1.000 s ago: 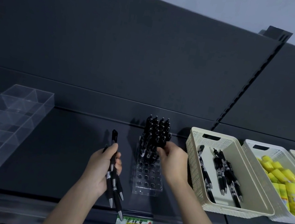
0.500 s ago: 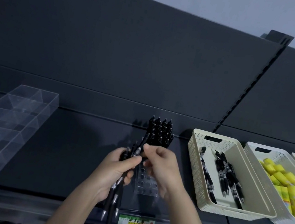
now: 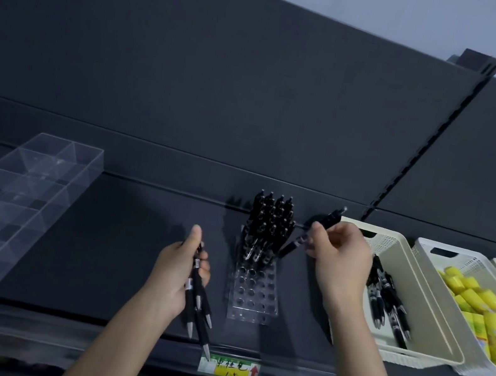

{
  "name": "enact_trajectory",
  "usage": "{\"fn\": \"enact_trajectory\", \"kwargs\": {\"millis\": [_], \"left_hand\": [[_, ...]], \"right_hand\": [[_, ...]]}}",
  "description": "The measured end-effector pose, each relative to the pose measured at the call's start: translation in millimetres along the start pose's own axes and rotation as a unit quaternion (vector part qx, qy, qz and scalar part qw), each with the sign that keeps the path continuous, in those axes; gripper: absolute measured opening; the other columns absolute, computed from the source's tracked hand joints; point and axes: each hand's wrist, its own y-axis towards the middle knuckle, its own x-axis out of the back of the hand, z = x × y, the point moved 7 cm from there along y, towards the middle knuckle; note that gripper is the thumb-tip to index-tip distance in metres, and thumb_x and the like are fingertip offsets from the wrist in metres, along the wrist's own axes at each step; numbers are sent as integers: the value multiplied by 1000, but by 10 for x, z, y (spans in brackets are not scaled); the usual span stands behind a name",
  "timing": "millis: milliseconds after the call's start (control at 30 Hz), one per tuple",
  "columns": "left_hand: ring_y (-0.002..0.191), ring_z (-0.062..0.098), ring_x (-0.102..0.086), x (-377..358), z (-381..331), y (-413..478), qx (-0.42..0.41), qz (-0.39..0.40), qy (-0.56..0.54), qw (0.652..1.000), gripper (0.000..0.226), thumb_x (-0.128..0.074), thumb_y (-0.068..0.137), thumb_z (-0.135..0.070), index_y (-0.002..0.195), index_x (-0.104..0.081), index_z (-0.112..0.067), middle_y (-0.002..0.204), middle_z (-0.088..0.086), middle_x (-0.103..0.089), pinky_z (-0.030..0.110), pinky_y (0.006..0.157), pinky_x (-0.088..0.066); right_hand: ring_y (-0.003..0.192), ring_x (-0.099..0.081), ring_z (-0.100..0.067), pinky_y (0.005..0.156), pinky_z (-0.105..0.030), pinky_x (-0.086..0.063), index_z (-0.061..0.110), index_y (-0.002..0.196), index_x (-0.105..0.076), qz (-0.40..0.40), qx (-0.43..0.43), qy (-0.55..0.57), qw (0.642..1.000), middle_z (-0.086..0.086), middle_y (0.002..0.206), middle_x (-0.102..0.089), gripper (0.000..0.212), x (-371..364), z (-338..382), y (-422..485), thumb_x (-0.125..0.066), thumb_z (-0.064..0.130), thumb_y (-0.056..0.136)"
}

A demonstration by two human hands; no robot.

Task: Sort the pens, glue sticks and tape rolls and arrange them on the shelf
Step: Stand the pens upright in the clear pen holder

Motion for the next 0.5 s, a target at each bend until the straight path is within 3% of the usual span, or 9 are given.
{"fn": "enact_trajectory", "kwargs": {"millis": [133, 267, 500], "left_hand": [[35, 7, -43, 7, 80, 49, 43, -4, -62, 997, 32, -62, 91, -34, 75, -52, -8, 53, 0, -48, 14, 34, -38], [38, 7, -45, 17, 97, 65, 40, -1, -37, 999, 28, -63, 91, -30, 76, -52, -9, 57, 0, -49, 15, 35, -40], [37, 7, -47, 30, 165, 58, 56, -4, -39, 998, 14, -57, 94, -7, 81, -52, -7, 60, 3, -50, 15, 35, -39]], "right_hand": [[62, -56, -14, 55, -11, -35, 18, 70, -51, 4, 52, -100, 994, 13, 62, -55, 23, -77, -111, 20, -68, 20, 85], [66, -57, -17, 63, -25, -40, 16, 76, -56, 38, 63, -148, 986, 5, 68, -60, 16, -238, -240, 22, -68, 22, 85], [71, -60, -25, 59, -26, -36, 15, 79, -50, 104, 94, -230, 963, -8, 78, -67, 19, -447, -386, -82, -64, 23, 88]]}}
